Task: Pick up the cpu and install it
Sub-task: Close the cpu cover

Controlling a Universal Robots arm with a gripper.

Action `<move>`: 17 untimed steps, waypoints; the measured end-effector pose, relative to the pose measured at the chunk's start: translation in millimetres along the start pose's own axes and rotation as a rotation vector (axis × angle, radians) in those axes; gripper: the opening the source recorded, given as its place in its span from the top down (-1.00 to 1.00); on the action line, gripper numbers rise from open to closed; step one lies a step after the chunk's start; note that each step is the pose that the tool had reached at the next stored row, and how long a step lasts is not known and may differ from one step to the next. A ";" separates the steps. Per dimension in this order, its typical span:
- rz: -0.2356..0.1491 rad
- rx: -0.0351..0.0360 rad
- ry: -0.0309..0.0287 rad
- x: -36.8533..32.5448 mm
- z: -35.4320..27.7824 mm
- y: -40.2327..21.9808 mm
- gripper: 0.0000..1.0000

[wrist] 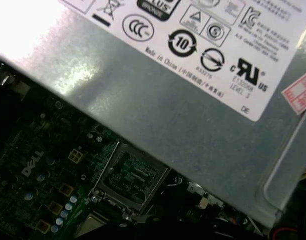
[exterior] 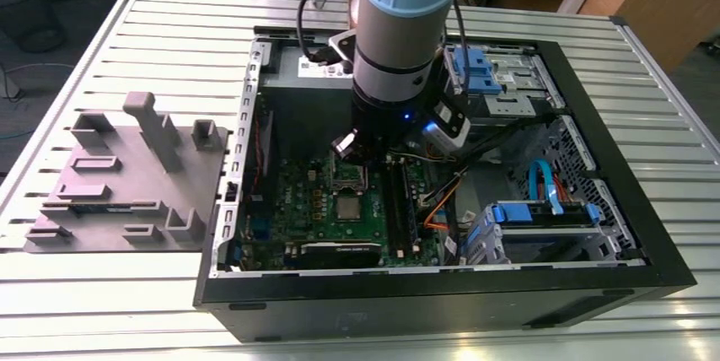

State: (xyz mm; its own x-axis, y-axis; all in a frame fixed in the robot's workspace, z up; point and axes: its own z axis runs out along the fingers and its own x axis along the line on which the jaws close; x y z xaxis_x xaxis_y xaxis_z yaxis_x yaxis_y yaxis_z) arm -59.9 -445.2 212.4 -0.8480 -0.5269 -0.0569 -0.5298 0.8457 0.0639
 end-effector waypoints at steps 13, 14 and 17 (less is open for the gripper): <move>0.000 -0.0215 -0.0136 -0.3 5.9 0.4 0.78; 0.000 -0.0222 -0.0140 -0.5 6.2 0.6 0.78; 0.000 -0.0234 -0.0147 -0.6 6.8 1.1 0.78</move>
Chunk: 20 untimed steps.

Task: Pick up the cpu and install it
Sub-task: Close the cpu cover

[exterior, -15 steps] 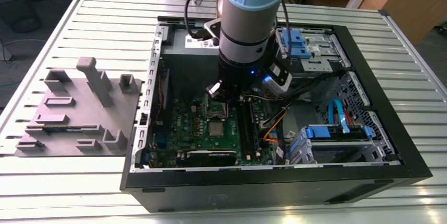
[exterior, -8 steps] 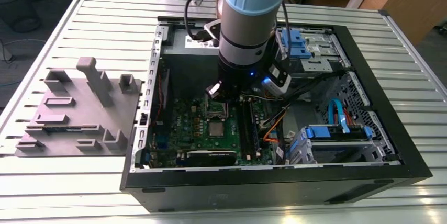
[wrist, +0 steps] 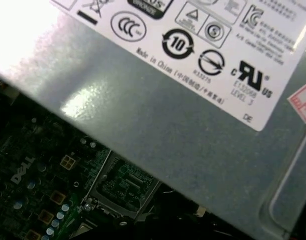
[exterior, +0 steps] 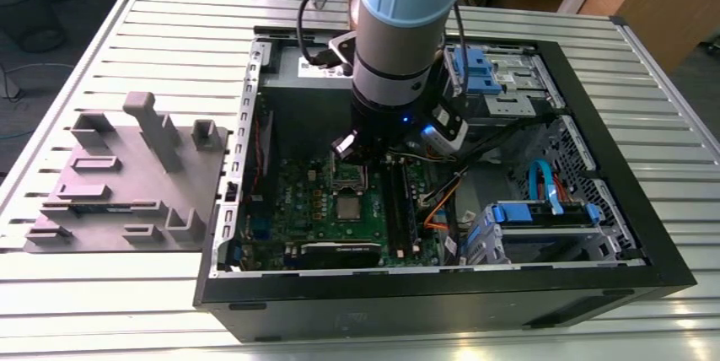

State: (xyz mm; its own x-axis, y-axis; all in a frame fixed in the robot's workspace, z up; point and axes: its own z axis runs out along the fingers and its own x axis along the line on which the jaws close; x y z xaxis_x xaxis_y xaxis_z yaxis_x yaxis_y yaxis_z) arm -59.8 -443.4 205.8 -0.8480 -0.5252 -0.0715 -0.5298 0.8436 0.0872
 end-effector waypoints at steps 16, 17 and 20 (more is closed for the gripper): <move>0.000 -0.0001 0.0004 -2.0 1.9 -1.3 0.78; 0.000 -0.0002 0.0002 -1.9 2.0 -1.3 0.78; 0.000 -0.0003 0.0000 -1.6 2.3 -1.1 0.78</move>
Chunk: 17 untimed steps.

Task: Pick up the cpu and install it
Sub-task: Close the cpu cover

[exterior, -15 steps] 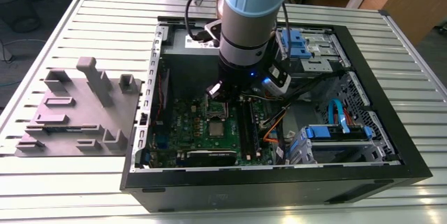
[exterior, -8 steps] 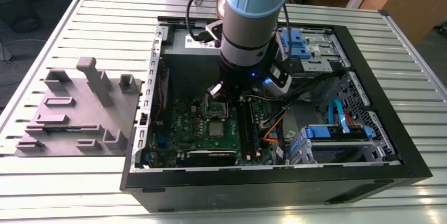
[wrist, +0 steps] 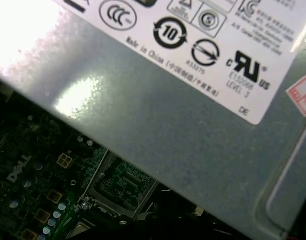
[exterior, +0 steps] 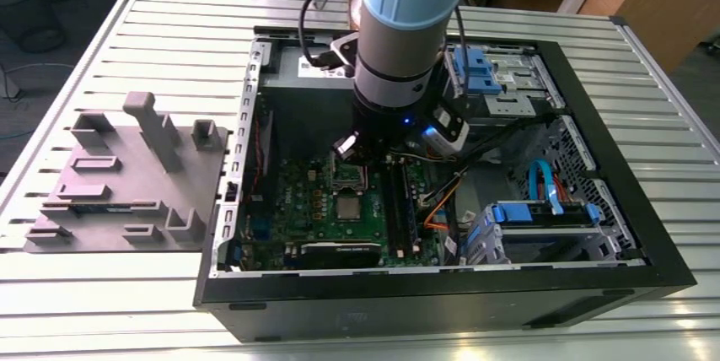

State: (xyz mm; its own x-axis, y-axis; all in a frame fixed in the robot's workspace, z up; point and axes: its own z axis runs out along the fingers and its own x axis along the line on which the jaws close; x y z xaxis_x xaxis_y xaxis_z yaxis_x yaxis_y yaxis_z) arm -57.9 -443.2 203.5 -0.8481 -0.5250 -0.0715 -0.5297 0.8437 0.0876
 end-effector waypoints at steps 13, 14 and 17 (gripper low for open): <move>0.000 0.0007 -0.0013 3.6 -1.5 1.7 0.78; 0.000 0.0007 -0.0013 3.8 -1.8 1.6 0.78; 0.000 0.0009 -0.0013 4.6 -2.9 0.9 0.78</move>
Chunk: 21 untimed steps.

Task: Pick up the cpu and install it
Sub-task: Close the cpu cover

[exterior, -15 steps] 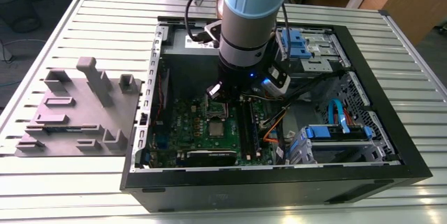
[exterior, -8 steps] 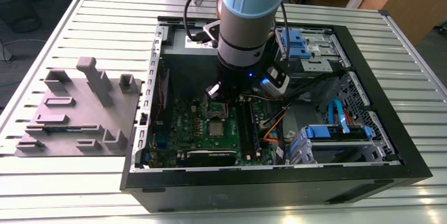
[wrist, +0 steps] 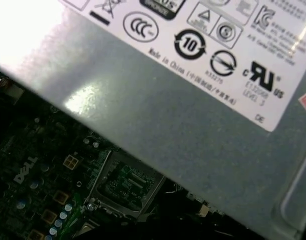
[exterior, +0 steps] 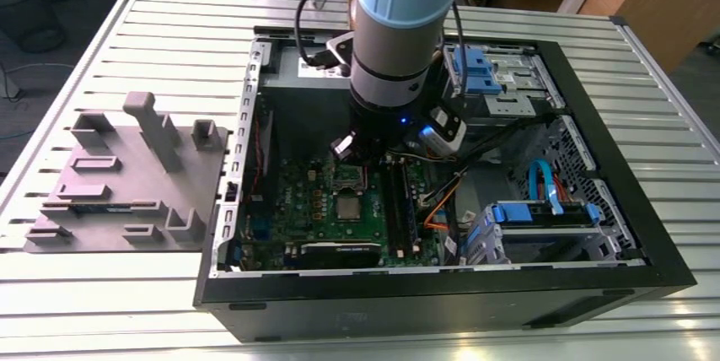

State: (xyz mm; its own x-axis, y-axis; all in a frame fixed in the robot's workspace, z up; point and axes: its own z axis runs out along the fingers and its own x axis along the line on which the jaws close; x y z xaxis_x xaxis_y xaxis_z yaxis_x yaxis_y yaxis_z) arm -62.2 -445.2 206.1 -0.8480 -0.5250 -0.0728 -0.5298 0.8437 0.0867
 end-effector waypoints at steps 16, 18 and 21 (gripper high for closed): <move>0.000 -0.0181 -0.0114 5.7 -12.0 -9.4 0.78; 0.000 -0.0232 -0.0145 6.9 -12.7 -11.4 0.78; 0.001 -0.0328 -0.0206 9.0 -13.7 -14.7 0.78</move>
State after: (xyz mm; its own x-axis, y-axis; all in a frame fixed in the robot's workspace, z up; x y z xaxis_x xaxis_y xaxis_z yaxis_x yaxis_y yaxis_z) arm -62.3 -463.9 217.9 -0.8479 -0.5219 -0.0932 -0.5299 0.8396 0.1193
